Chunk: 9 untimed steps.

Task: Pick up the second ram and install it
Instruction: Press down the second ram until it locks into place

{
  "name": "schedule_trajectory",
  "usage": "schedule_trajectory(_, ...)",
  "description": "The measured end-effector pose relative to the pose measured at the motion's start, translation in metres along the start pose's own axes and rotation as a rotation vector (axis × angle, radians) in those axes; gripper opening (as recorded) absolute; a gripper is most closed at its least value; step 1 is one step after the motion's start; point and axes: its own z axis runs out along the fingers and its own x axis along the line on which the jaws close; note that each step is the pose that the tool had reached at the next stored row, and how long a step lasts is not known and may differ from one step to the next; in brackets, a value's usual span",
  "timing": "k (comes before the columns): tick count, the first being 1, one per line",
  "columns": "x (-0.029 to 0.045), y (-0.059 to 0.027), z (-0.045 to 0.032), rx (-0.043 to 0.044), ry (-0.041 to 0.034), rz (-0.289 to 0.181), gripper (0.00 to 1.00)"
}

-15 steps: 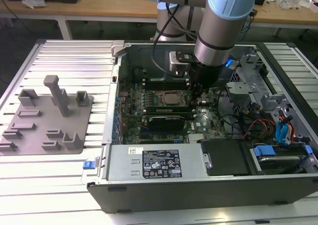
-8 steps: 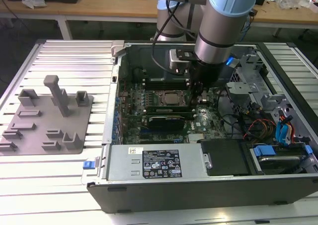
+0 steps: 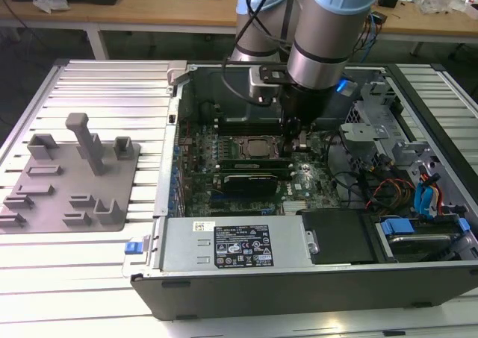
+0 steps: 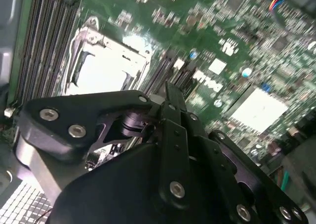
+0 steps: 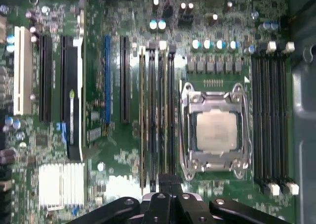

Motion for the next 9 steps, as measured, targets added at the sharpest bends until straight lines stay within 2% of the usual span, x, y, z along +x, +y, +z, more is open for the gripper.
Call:
schedule_trajectory(4,0.0003,0.0185,0.0010,0.0004,0.0001,0.000,0.08)
schedule_trajectory(6,0.0005,0.0392,0.0025,0.0015,-0.0001,0.000,0.08)
schedule_trajectory(9,0.0008,0.0605,0.0039,0.0024,-0.0001,0.000,0.08)
